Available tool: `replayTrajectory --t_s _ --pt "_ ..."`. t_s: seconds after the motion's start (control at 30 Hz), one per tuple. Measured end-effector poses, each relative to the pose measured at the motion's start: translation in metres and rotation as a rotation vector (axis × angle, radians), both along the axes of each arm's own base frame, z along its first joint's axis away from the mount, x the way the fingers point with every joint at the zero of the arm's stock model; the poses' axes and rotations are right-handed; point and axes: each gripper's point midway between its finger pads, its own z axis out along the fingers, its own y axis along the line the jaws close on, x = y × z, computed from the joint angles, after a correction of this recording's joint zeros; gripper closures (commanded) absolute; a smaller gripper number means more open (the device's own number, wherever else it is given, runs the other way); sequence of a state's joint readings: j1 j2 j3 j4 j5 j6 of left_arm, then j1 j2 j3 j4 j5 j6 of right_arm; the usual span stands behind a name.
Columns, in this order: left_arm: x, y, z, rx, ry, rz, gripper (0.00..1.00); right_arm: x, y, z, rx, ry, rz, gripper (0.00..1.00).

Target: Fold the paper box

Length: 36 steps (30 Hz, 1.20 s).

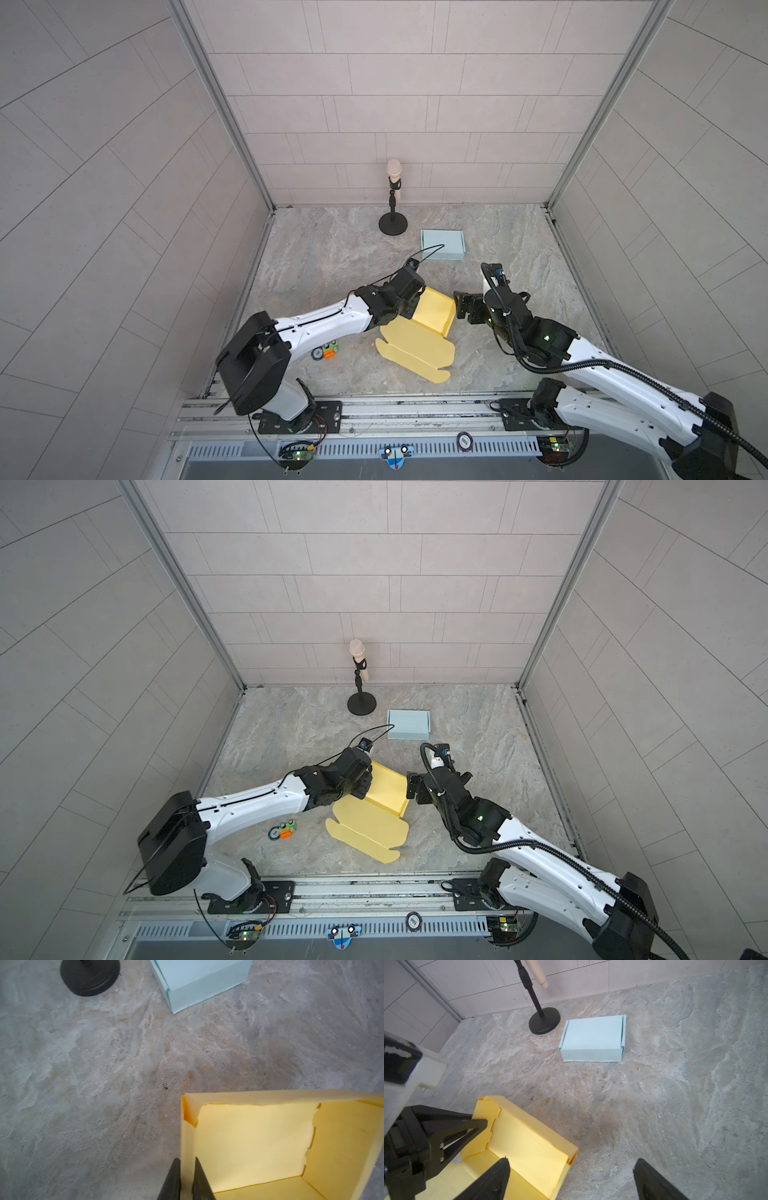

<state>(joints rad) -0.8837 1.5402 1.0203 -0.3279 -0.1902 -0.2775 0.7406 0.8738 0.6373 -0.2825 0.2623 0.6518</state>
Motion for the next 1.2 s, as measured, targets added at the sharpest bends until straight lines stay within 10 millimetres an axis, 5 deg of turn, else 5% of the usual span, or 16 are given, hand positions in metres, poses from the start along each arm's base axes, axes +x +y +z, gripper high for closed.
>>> replayTrajectory --t_s 0.23,0.63,1.2 --pt "-0.01 -0.014 -0.032 0.145 0.177 -0.119 0.86 0.008 -0.025 -0.029 -0.003 0.063 -0.025 0.05" --pt "-0.014 -0.003 -0.08 0.345 0.309 -0.139 0.84 0.018 -0.047 -0.047 0.05 0.097 -0.058 0.06" --pt "-0.001 0.003 -0.09 0.48 0.288 -0.135 0.7 0.025 -0.072 -0.042 0.057 0.083 -0.1 0.07"
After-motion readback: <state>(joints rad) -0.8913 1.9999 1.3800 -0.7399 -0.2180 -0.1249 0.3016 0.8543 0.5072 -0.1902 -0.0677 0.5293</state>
